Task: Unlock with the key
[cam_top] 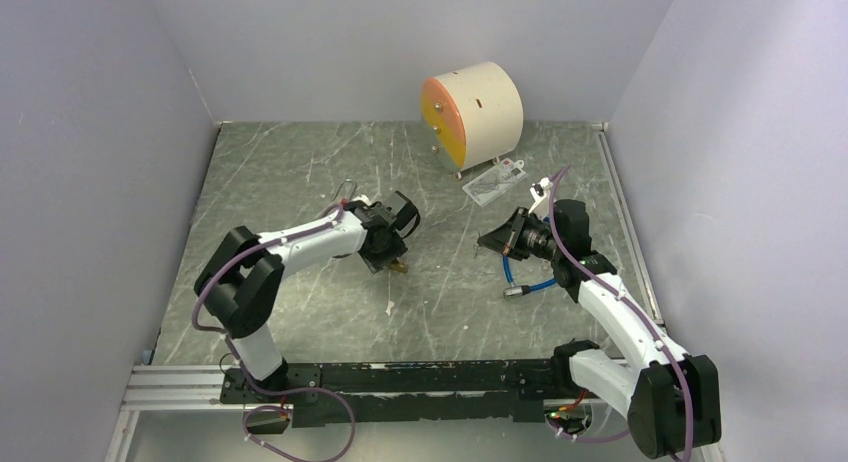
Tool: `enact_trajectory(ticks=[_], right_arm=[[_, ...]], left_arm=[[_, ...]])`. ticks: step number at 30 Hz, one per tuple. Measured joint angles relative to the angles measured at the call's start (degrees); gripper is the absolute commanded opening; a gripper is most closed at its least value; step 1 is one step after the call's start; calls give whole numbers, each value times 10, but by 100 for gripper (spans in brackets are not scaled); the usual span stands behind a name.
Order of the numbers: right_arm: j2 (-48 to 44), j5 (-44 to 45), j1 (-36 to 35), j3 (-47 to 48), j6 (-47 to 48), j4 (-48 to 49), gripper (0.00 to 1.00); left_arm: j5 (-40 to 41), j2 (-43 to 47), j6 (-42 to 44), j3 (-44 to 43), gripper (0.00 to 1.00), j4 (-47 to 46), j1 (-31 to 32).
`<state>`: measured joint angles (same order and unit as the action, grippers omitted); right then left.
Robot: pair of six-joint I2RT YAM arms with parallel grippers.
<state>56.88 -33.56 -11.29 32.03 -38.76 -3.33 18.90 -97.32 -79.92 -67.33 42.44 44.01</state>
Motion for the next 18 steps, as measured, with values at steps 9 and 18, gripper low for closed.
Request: enact_trajectory(ticks=[9, 18], right_arm=[[0, 0, 0, -1, 2, -1, 0], [0, 0, 0, -1, 2, -1, 0]], left_arm=[[-62, -36, 140, -15, 16, -48, -9], [-138, -44, 406, -37, 37, -112, -7]])
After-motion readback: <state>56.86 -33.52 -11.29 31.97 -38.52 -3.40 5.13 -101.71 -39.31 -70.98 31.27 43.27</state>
